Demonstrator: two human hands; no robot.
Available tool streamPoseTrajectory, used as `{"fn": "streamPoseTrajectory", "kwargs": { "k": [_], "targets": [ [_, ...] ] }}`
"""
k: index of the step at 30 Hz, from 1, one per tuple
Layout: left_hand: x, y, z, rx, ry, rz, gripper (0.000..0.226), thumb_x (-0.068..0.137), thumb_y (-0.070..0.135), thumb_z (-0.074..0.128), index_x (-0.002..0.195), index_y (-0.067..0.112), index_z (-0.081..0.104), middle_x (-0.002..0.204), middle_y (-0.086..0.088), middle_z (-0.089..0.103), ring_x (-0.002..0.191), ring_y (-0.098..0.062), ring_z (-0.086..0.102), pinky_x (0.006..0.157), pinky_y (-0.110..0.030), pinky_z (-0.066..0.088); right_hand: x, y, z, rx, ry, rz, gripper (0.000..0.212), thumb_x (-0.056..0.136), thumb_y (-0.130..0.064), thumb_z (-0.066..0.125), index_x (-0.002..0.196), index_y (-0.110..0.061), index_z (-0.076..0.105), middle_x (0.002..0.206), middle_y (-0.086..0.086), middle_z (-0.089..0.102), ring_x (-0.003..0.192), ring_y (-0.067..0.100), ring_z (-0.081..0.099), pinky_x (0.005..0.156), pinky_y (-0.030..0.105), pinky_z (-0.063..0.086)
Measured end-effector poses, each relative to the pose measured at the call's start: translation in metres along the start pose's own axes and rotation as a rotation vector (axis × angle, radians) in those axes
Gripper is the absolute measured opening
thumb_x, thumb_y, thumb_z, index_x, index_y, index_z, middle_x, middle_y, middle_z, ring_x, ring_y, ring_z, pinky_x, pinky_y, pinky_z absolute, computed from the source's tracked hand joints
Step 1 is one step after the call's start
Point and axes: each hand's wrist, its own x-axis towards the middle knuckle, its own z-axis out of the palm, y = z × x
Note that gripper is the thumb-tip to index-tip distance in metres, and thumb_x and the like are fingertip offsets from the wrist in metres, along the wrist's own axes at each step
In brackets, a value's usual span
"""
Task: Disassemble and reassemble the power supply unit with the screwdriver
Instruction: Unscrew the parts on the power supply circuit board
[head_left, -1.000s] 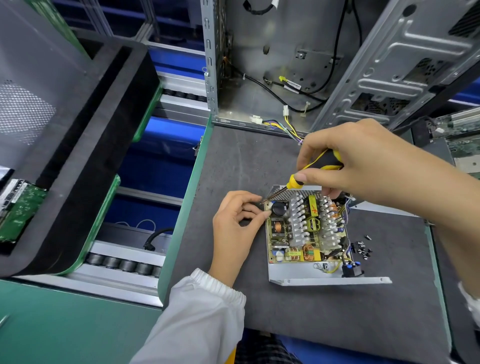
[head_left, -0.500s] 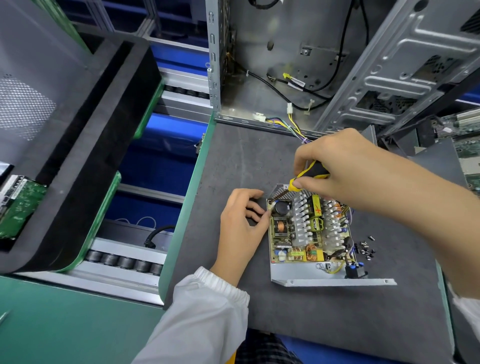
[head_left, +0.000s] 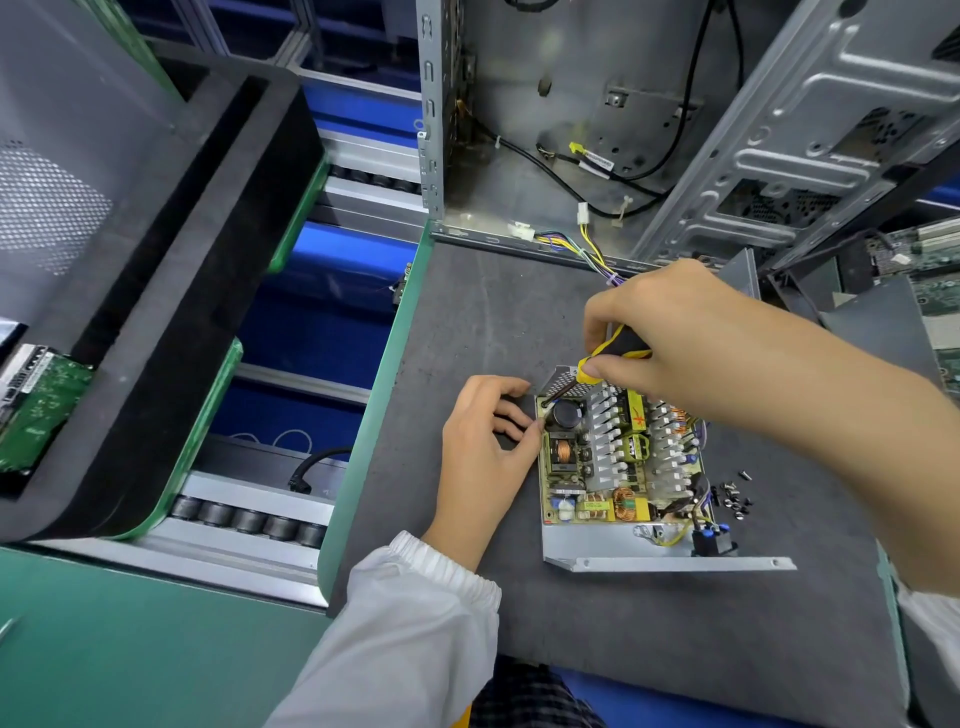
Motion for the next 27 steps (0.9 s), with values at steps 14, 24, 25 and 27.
{"fn": "streamPoseTrajectory", "kwargs": {
  "k": [14,24,25,27],
  "targets": [
    [-0.0004,0.0030,0.0009,0.039,-0.013,0.017,0.016,0.080,-0.006,0.073,0.093,0.001,0.067,0.098,-0.008,0.056,0.072,-0.012,0.060,0.064,-0.013,0.047,0.0009,0.0000,0.0030,-0.029,0.016,-0.006,0.013,0.089,-0.034,0.060,0.087,-0.021,0.059,0.064,-0.020,0.040,0.074,0.012,0.040,0.068,0.028,0.038],
    [-0.0010,0.0020,0.0016,0.073,-0.018,0.049,0.011,0.082,-0.005,0.072,0.091,0.001,0.069,0.099,-0.006,0.057,0.074,-0.011,0.058,0.066,-0.017,0.050,0.0009,-0.0021,0.0016,-0.026,0.016,0.003,0.013,0.089,-0.034,0.060,0.084,-0.023,0.056,0.063,-0.020,0.040,0.070,0.010,0.039,0.066,0.028,0.038],
    [-0.0009,0.0021,0.0015,0.078,-0.020,0.049,0.011,0.082,-0.005,0.072,0.092,0.001,0.070,0.099,-0.005,0.058,0.074,-0.011,0.058,0.066,-0.017,0.050,0.0012,-0.0023,0.0018,-0.024,0.016,0.005,0.013,0.089,-0.034,0.060,0.083,-0.023,0.055,0.063,-0.020,0.040,0.067,0.008,0.038,0.065,0.029,0.038],
    [-0.0007,0.0024,0.0014,0.084,-0.024,0.048,0.012,0.082,-0.004,0.072,0.093,0.001,0.070,0.099,-0.004,0.058,0.074,-0.012,0.058,0.066,-0.019,0.052,0.0014,-0.0025,0.0017,-0.021,0.015,0.002,0.014,0.089,-0.033,0.060,0.082,-0.023,0.054,0.062,-0.020,0.040,0.065,0.005,0.038,0.066,0.029,0.039]
  ]
}}
